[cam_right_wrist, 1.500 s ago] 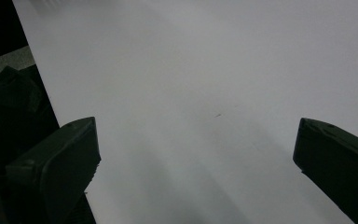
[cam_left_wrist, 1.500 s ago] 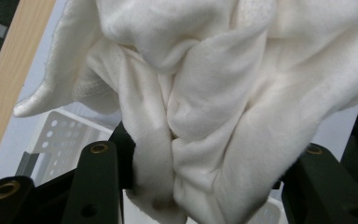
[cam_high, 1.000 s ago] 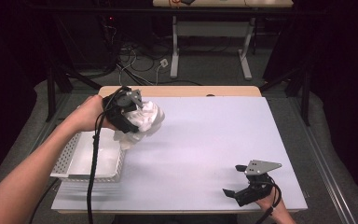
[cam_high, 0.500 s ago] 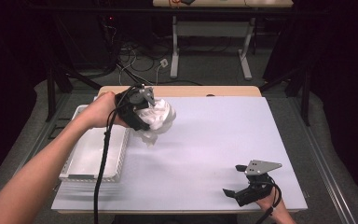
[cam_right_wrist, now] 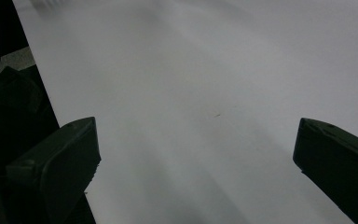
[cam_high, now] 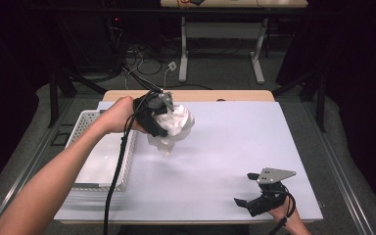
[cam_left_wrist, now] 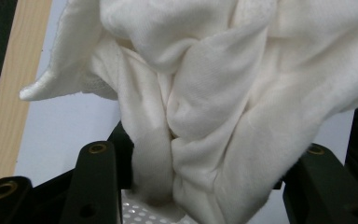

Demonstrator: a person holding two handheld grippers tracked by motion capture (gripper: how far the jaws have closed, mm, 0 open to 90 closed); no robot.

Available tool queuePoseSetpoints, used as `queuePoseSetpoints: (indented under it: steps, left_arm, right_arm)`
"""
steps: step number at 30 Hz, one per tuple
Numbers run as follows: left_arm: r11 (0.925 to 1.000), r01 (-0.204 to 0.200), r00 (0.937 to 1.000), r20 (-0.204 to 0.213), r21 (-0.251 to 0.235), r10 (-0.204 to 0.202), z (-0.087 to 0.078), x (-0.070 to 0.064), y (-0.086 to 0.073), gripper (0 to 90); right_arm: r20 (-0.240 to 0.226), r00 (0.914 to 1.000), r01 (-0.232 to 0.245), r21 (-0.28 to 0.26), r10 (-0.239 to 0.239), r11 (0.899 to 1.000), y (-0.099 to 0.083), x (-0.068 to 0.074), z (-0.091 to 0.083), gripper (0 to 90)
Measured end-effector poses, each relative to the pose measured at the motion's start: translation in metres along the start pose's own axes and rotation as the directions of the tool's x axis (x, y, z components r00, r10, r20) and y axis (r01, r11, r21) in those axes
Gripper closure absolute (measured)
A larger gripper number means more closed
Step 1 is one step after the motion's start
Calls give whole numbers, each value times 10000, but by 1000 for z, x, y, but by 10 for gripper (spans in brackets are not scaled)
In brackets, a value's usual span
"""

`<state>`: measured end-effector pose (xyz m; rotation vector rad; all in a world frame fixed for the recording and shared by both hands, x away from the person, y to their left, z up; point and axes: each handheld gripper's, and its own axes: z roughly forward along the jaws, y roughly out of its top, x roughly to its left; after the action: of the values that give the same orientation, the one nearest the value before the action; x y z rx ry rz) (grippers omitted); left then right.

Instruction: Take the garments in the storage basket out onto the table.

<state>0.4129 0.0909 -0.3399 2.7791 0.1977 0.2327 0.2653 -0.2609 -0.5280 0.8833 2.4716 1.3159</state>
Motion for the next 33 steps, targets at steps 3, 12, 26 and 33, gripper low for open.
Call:
queuePoseSetpoints:
  steps: [3, 12, 26, 33]
  left_arm:
    - [10000, -57, 10000, 22, -33, 57, 4, 1, 2, 482]
    - [9999, -50, 9998, 185, -126, 52, 14, 2, 9, 482]
    - [9989, 324, 9984, 478, -351, -307, 41, 8, 11, 482]
    - [9964, 704, 9953, 702, -475, -670, 56, 6, 10, 481]
  right_arm:
    - [-3, 10000, 6, -2, -6, 10000, 0, 0, 0, 1]
    - [-110, 9999, 41, 26, -41, 10000, 0, 0, 1, 1]
    - [-45, 9998, 178, -38, -178, 9998, 0, -1, 2, 1]
    - [92, 9999, 49, -8, -49, 10000, 0, -1, 0, 0]
